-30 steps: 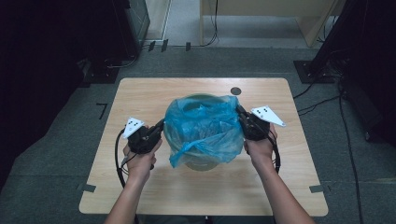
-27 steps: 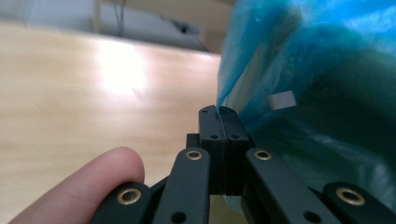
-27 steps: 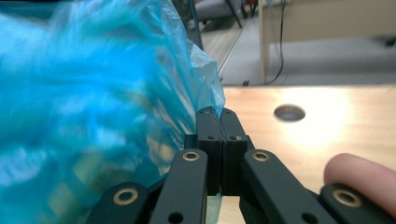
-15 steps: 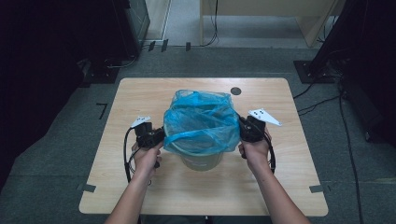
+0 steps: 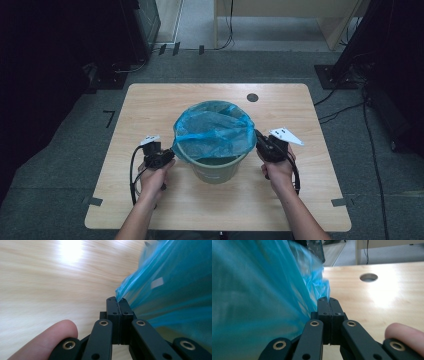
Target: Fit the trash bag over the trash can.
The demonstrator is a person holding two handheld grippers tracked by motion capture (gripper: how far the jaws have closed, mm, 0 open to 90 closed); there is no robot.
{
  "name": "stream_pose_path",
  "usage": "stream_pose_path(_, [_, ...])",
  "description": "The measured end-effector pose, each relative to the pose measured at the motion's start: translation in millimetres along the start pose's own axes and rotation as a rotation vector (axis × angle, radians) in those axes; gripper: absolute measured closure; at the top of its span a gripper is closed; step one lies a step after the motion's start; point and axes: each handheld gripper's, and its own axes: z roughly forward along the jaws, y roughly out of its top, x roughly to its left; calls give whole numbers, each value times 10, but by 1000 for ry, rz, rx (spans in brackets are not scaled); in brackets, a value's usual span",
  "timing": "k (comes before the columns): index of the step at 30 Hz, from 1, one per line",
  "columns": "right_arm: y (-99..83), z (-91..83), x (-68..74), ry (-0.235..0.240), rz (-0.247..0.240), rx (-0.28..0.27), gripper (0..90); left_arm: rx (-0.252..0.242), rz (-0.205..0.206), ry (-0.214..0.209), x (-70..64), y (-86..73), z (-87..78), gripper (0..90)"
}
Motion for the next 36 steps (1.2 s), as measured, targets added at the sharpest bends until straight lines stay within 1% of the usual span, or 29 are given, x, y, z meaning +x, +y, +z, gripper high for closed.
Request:
stream_pose_path(1, [-79,-54,-34,1,-8,5,900,-10,-7,1,36,-33,-45,898])
stream_pose_path(2, [-102,-78,-44,3,-11,8,900,-36,8,-32,65,-101,-120,885])
stream_pose_path(3, [-115,-102,-52,-3,-15,11,900,-43,25,-51,65,-131,-158,844])
stream_pose_path(4, [-119,-128,-58,-7,-15,12,900,-43,25,-51,65,-131,-158,781])
stream_pose_path(6, [-115,-186,-69,-2,-6,9,900,-86,45,-82,65,-167,-268,618])
stream_pose_path(7, [-115,-186,-69,-2,-6,9,900,-128,56,-76,60,-169,-348,618])
stream_pose_path(8, [-107,-254,-69,15,-7,-5,900,-193,69,-58,50,-164,-449,529])
stream_pose_path(9, [-107,-254,-69,15,-7,-5,900,-280,82,-36,28,-153,-567,529])
stream_pose_path(10, [-101,-285,-73,25,-15,-14,900,-379,88,-50,-8,-129,-714,502])
stream_pose_path(11, [-96,-320,-69,33,-20,-20,898,-432,93,-83,-42,-99,-812,487])
stream_pose_path(12, [-91,-354,-65,40,-26,-27,897,-456,102,-113,-78,-75,-872,458])
stream_pose_path(13, [-91,-354,-65,40,-26,-27,897,-474,123,-148,-145,-44,-932,458])
stream_pose_path(15, [-89,-380,-57,41,-40,-33,891,-499,178,-208,-316,5,-1002,421])
stream_pose_path(17, [-91,-396,-53,45,-40,-39,891,-502,209,-244,-485,55,-1019,305])
stream_pose_path(20, [-97,-400,-52,45,-29,-44,892,-485,214,-227,-658,131,-965,265])
stream_pose_path(21, [-101,-403,-49,47,-25,-45,891,-450,214,-219,-697,151,-913,278])
stream_pose_path(23, [-110,-411,-46,51,-26,-48,892,-420,215,-248,-712,134,-863,435])
stream_pose_path(24, [-113,-416,-44,54,-24,-47,892,-413,213,-275,-705,120,-850,549])
stream_pose_path(25, [-116,-420,-45,56,-24,-46,892,-426,196,-286,-695,101,-863,577])
stream_pose_path(26, [-119,-426,-47,57,-22,-46,892,-445,183,-305,-669,87,-894,670])
stream_pose_path(27, [-123,-433,-54,57,-24,-48,892,-453,175,-333,-637,84,-930,818])
stream_pose_path(28, [-127,-439,-59,55,-22,-48,891,-459,177,-340,-611,76,-958,873])
stream_pose_path(29, [-135,-459,-67,57,-13,-53,892,-457,198,-332,-596,60,-975,900])
stream_pose_path(30, [-139,-473,-69,57,-9,-55,892,-439,220,-325,-585,39,-979,900])
stream_pose_path(32, [-148,-497,-57,59,-6,-61,892,-409,246,-351,-558,-39,-970,900])
stream_pose_path(33, [-153,-508,-48,59,-10,-65,892,-380,310,-341,-549,-158,-950,900])
stream_pose_path(34, [-153,-508,-48,59,-10,-65,892,-380,310,-341,-549,-158,-950,900])
stream_pose_path(35, [-158,-519,-38,59,-15,-64,892,-369,335,-335,-537,-226,-932,900])
stream_pose_path(36, [-163,-527,-27,55,-22,-65,892,-357,339,-341,-508,-294,-911,900])
